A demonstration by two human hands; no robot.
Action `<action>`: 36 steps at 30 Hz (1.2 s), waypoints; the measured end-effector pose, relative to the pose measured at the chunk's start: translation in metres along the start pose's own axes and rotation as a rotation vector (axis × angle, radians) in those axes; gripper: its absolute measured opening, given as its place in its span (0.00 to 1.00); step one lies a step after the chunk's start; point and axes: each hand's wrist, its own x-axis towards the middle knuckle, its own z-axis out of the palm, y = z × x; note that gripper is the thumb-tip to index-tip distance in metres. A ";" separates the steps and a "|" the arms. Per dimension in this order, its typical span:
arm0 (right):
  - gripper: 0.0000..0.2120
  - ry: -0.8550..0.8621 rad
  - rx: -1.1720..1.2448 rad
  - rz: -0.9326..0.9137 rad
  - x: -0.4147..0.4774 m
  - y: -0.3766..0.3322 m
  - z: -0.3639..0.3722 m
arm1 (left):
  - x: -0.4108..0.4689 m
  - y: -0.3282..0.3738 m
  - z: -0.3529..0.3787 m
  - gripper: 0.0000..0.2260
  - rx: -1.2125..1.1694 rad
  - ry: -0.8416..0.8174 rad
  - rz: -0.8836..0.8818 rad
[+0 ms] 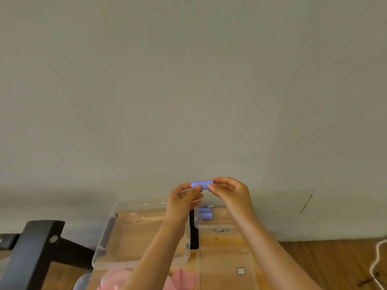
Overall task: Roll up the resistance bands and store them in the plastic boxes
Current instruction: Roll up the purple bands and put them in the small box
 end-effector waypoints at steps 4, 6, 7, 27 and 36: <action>0.07 -0.075 -0.058 0.101 0.025 0.040 0.000 | 0.031 -0.036 -0.009 0.09 0.109 0.058 -0.046; 0.07 -0.096 -0.075 0.156 0.039 0.061 0.000 | 0.046 -0.054 -0.012 0.09 0.131 0.073 -0.068; 0.07 -0.101 -0.096 0.179 0.046 0.071 0.000 | 0.053 -0.063 -0.013 0.08 0.146 0.079 -0.078; 0.06 -0.188 -0.392 0.613 0.190 0.267 -0.024 | 0.169 -0.251 -0.061 0.23 0.996 -0.067 0.336; 0.06 -0.281 -0.506 0.749 0.212 0.313 -0.013 | 0.165 -0.268 -0.060 0.23 0.861 -0.032 0.378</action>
